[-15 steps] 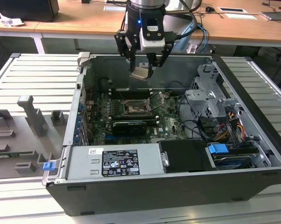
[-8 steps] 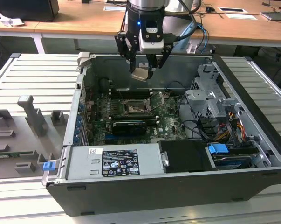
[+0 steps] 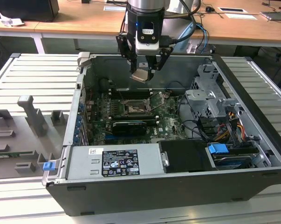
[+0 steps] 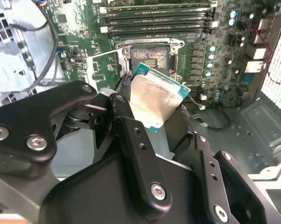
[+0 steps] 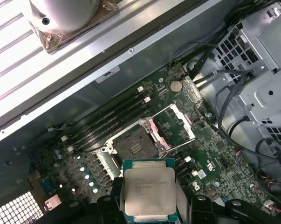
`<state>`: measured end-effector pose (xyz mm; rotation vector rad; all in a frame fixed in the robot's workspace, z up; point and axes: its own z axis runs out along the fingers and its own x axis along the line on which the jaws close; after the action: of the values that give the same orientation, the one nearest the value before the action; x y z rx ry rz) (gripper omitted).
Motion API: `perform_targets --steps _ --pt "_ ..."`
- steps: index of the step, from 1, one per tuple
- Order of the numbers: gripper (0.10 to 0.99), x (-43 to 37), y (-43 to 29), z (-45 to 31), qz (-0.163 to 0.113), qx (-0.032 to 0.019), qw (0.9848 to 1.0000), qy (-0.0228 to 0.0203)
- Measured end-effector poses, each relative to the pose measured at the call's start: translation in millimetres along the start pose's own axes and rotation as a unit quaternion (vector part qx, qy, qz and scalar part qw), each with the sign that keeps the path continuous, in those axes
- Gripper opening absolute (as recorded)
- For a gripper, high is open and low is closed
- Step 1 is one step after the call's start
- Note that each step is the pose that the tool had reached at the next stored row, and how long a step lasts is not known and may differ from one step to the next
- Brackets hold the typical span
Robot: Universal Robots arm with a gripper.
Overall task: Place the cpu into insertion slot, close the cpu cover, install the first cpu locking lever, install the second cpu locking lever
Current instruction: 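Place the cpu into insertion slot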
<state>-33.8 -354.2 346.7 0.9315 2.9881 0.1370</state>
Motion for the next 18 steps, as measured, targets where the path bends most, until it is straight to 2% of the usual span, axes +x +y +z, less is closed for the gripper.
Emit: perform_targets --steps 9,14,18 --pt "0.533 0.0 -0.2 1.9 0.049 -0.0008 0.9988 -0.0042" --pt "0.533 -0.1 -0.3 2.7 0.077 -0.0013 0.997 -0.0067" --pt "0.533 -0.1 -0.3 3.3 0.102 -0.0018 0.9948 -0.0088"
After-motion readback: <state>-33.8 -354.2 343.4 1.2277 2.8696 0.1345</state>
